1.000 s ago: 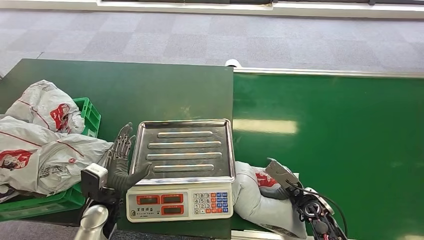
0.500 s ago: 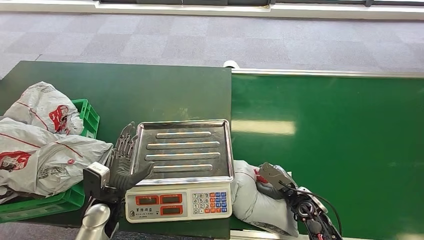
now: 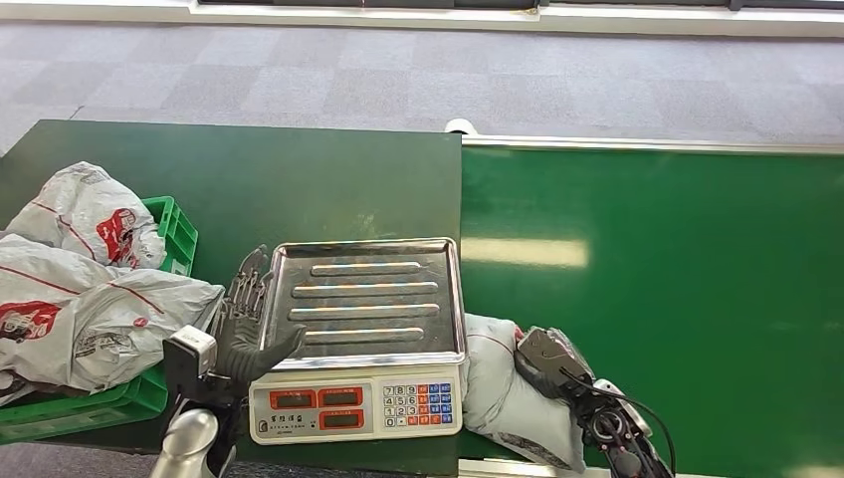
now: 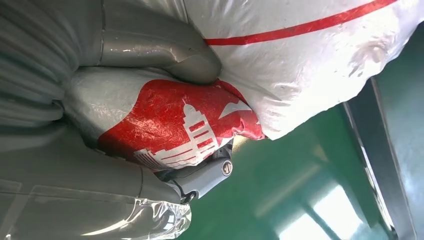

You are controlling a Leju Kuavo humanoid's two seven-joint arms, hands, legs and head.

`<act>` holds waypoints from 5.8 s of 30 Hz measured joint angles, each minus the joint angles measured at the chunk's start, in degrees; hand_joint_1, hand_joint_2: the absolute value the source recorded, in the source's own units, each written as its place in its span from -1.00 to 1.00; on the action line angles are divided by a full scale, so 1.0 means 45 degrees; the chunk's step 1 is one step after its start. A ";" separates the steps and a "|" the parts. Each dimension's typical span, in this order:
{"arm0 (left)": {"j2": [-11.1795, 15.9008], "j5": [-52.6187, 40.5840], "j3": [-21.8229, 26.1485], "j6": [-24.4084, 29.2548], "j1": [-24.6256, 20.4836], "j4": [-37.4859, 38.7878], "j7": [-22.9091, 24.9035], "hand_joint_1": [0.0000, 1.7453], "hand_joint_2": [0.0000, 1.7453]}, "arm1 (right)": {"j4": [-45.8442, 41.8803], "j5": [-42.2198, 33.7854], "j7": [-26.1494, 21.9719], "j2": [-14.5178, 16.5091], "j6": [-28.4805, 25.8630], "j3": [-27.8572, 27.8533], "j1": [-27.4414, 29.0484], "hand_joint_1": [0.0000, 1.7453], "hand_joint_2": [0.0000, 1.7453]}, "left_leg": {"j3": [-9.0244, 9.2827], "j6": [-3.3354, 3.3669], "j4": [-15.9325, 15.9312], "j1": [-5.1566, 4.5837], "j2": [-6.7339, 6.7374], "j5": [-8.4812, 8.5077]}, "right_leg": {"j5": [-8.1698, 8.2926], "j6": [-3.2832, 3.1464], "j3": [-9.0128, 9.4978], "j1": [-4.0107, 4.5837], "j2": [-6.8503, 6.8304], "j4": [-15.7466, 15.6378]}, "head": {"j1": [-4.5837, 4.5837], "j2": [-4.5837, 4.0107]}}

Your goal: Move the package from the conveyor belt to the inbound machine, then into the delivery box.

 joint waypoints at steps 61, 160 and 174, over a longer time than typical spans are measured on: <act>-0.0291 0.0097 0.0146 -0.0361 0.0393 -0.0462 -0.0522 -1.00 1.00 | -1.0686 -0.0337 -0.3671 0.0761 -0.7156 -0.1914 0.2524 0.95 1.00 | -0.0254 0.0015 0.0005 -0.0010 -0.0032 0.0031 | 0.0012 0.0002 -0.0224 -0.0008 -0.0047 0.0010 | -0.0001 0.0000; -0.0355 0.0151 -0.0748 -0.0447 -0.0550 0.0512 -0.0481 -1.00 1.00 | -0.7237 0.0633 -0.3256 0.2177 -0.6885 0.3136 -0.0286 -1.00 1.00 | -0.0280 0.0013 0.0007 -0.0009 -0.0073 0.0062 | 0.0017 0.0000 -0.0247 -0.0008 -0.0088 0.0019 | -0.0003 0.0000; -0.0392 0.0151 -0.0748 -0.0447 -0.0569 0.0512 -0.0481 -1.00 1.00 | -0.7277 0.0633 -0.3256 0.2177 -0.6885 0.3118 -0.0273 -1.00 1.00 | -0.0279 0.0013 0.0007 -0.0009 -0.0073 0.0062 | 0.0017 -0.0001 -0.0247 -0.0008 -0.0088 0.0019 | 0.0001 0.0000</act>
